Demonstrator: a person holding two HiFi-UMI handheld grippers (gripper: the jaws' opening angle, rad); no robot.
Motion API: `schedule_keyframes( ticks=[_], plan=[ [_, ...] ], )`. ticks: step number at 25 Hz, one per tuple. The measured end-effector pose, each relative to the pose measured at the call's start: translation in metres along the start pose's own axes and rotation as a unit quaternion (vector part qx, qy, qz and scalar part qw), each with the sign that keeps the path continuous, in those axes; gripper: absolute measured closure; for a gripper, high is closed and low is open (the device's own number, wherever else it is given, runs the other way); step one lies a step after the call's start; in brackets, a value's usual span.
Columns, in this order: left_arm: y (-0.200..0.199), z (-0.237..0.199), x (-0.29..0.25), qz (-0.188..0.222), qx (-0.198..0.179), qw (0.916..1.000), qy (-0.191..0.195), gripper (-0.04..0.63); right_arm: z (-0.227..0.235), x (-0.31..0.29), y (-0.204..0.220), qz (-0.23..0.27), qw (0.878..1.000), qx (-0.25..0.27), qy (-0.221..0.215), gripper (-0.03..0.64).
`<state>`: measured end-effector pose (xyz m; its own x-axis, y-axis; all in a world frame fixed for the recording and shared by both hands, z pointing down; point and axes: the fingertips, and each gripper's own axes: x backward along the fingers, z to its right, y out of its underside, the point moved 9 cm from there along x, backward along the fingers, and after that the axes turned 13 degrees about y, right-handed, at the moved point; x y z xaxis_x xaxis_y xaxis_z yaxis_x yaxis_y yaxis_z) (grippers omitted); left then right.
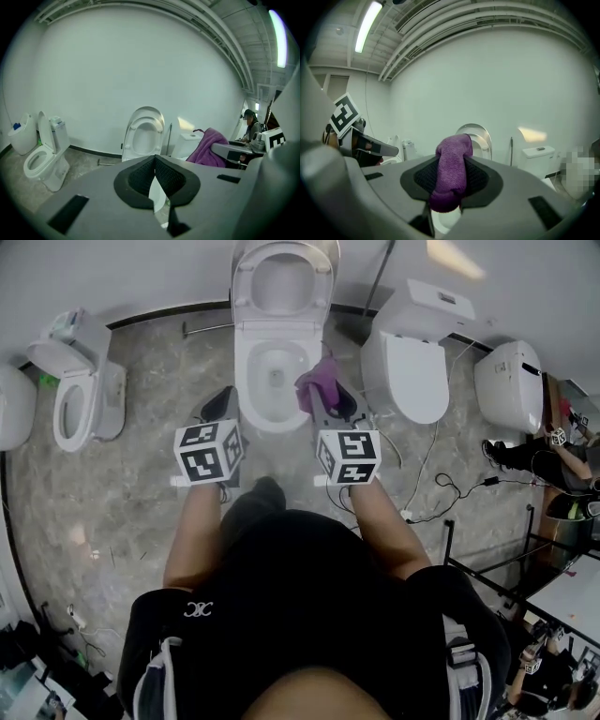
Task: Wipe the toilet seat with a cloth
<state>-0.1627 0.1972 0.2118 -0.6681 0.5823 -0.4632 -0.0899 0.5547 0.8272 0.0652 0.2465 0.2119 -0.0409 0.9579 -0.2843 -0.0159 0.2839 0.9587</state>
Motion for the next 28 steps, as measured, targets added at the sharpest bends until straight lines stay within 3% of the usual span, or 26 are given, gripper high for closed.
schedule_keyframes(
  ticks=[7,12,19,25,28],
  plan=[
    [-0.049,-0.050,-0.039,0.008,0.002,0.9994,0.033,0.586,-0.017,-0.055,-0.022,-0.019,0.999,0.016,0.023,0.497],
    [-0.059,-0.056,-0.060,0.008,0.008,0.9995,0.031,0.586,-0.008,-0.082,-0.016,-0.041,0.999,0.011,0.024,0.497],
    [-0.077,-0.058,-0.094,0.001,0.016,0.9999,-0.002,0.586,0.022,-0.140,-0.019,-0.053,0.999,0.000,0.004,0.497],
    [-0.104,-0.041,-0.132,0.006,0.024,0.9991,-0.035,0.586,0.074,-0.220,-0.032,-0.072,0.995,-0.065,-0.013,0.497],
    [-0.117,-0.035,-0.151,0.013,0.028,0.9980,-0.055,0.586,0.098,-0.268,-0.038,-0.077,0.994,-0.073,-0.014,0.497]
  ],
)
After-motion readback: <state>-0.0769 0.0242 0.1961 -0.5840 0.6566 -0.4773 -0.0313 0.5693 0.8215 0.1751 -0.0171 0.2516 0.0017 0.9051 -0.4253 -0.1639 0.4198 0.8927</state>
